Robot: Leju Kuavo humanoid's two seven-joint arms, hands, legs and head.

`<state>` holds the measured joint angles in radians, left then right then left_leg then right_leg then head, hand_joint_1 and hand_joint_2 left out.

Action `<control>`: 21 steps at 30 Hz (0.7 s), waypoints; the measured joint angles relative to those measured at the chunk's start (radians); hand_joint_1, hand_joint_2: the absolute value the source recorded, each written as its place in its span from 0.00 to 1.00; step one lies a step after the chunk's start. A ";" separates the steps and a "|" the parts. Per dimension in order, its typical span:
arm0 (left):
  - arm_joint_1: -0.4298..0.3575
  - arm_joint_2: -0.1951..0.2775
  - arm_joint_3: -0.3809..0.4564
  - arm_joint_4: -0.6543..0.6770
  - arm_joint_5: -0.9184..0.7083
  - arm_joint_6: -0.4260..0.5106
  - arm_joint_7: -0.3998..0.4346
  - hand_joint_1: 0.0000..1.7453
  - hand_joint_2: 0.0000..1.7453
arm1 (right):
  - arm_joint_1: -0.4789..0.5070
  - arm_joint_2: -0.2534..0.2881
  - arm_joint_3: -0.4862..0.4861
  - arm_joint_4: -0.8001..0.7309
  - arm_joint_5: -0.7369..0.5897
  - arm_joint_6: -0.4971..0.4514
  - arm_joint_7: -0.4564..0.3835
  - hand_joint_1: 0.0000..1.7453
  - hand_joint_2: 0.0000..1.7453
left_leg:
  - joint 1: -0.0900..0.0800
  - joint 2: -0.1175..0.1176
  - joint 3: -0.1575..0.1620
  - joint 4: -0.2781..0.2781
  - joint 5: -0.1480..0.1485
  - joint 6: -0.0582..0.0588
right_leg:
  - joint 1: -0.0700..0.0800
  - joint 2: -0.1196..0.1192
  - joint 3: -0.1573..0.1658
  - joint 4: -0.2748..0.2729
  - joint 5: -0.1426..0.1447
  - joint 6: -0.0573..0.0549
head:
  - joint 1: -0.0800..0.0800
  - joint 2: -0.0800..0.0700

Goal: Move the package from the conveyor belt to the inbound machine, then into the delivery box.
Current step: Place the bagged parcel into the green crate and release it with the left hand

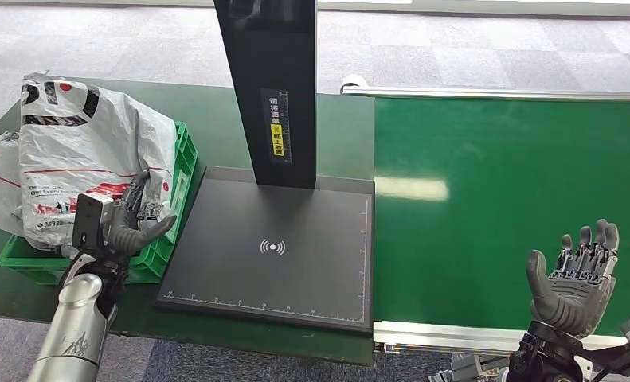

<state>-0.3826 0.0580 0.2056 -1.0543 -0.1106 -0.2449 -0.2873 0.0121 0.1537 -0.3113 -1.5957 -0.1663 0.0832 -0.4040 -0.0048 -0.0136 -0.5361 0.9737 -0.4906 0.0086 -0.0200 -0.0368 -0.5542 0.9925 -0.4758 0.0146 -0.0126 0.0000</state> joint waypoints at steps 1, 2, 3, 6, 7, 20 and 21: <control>0.000 0.000 0.000 0.000 0.000 0.000 0.000 0.00 1.00 | 0.000 0.000 0.000 0.000 0.000 0.000 0.000 0.00 1.00 | 0.000 0.000 0.000 0.000 0.000 0.000 | 0.000 0.000 0.000 0.000 0.000 0.000 | 0.000 0.000; 0.000 -0.001 0.000 0.000 0.000 0.000 0.000 0.00 1.00 | 0.000 0.000 0.000 0.000 0.000 0.000 0.000 0.00 1.00 | 0.000 0.000 0.000 0.000 0.000 0.000 | 0.000 0.000 0.000 0.000 0.000 0.000 | 0.000 0.000; 0.000 -0.001 0.000 0.000 0.000 0.000 0.000 0.00 1.00 | 0.000 0.000 0.000 0.000 0.000 0.000 0.000 0.00 1.00 | 0.000 0.000 0.000 0.000 0.000 0.000 | 0.000 0.000 0.000 0.000 0.000 0.000 | 0.000 0.000; 0.000 -0.001 0.000 -0.001 0.000 0.000 0.000 0.00 1.00 | 0.000 0.000 0.000 0.000 0.000 0.000 0.000 0.00 1.00 | 0.000 0.000 0.000 0.000 0.000 0.000 | 0.000 0.000 0.000 0.000 0.000 0.000 | 0.000 0.000; 0.001 -0.001 0.000 -0.001 0.000 0.000 0.000 0.00 1.00 | 0.000 0.000 0.000 0.000 0.000 0.000 0.000 0.00 1.00 | 0.000 0.000 0.000 0.000 0.000 0.000 | 0.000 0.000 0.000 0.000 0.000 0.000 | 0.000 0.000; 0.153 0.017 0.063 -0.584 0.174 0.300 -0.274 0.00 1.00 | 0.075 0.000 -0.008 -0.038 0.002 -0.008 -0.040 0.00 1.00 | 0.004 0.015 -0.003 0.000 -0.005 -0.003 | 0.005 0.016 -0.008 0.000 0.000 0.000 | 0.000 0.000; 0.150 0.020 0.077 -0.617 0.187 0.295 -0.276 0.00 1.00 | 0.077 0.000 -0.010 -0.039 0.002 -0.007 -0.040 0.00 1.00 | 0.005 0.015 -0.003 0.000 -0.005 -0.003 | 0.006 0.016 -0.008 0.000 0.000 0.000 | 0.000 0.000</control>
<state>-0.2328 0.0783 0.2824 -1.6714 0.0765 0.0497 -0.5633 0.0889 0.1541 -0.3210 -1.6343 -0.1639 0.0763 -0.4441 0.0000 0.0018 -0.5392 0.9739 -0.4955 0.0059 -0.0145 -0.0206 -0.5620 0.9925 -0.4756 0.0142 -0.0123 0.0000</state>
